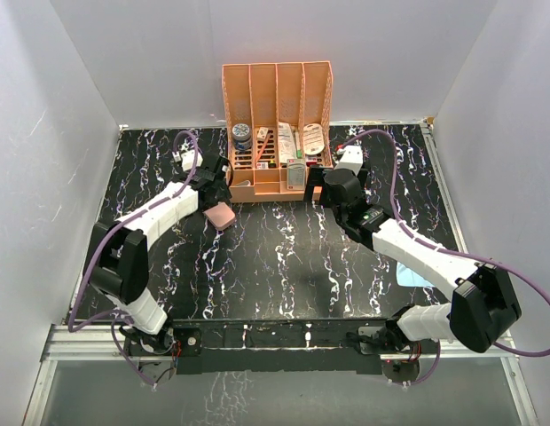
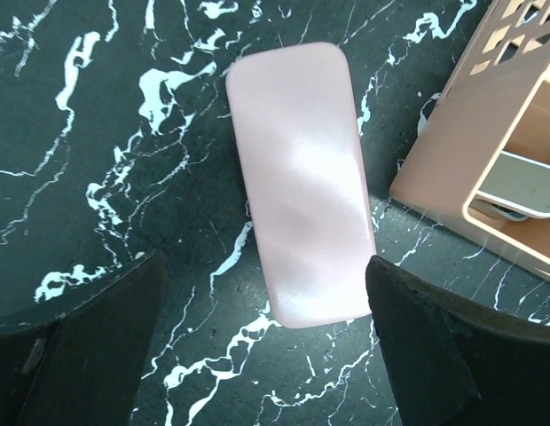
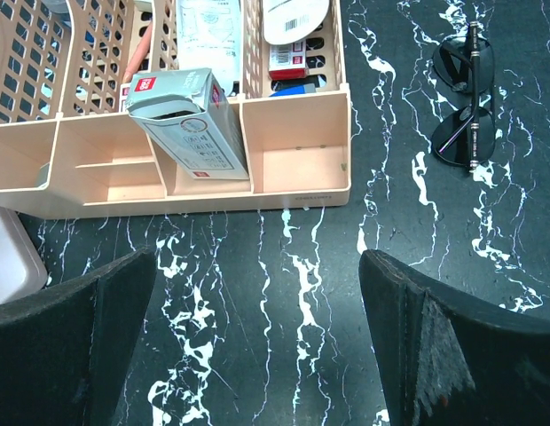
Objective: Organize the sunglasses
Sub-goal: Move the sunglasses case at the center of the board.
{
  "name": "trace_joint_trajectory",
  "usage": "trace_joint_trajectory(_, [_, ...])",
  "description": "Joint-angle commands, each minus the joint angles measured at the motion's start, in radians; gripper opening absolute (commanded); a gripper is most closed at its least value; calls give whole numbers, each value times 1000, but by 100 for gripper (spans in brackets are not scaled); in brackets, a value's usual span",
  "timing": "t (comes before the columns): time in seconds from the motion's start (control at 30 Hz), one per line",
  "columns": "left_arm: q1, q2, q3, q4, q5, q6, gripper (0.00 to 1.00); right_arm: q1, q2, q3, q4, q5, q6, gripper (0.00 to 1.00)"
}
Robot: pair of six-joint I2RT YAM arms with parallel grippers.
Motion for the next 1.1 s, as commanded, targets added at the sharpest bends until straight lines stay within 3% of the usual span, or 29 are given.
trace_joint_trajectory(0.0, [-6, 22, -5, 1, 59, -33, 94, -1, -42, 3, 43, 4, 17, 98])
trace_joint_trajectory(1.0, [-6, 217, -10, 85, 67, -165, 95, -2, -41, -5, 41, 20, 13, 98])
trace_joint_trajectory(1.07, [-6, 227, -6, 77, 64, -167, 90, -1, -42, -6, 41, 21, 13, 98])
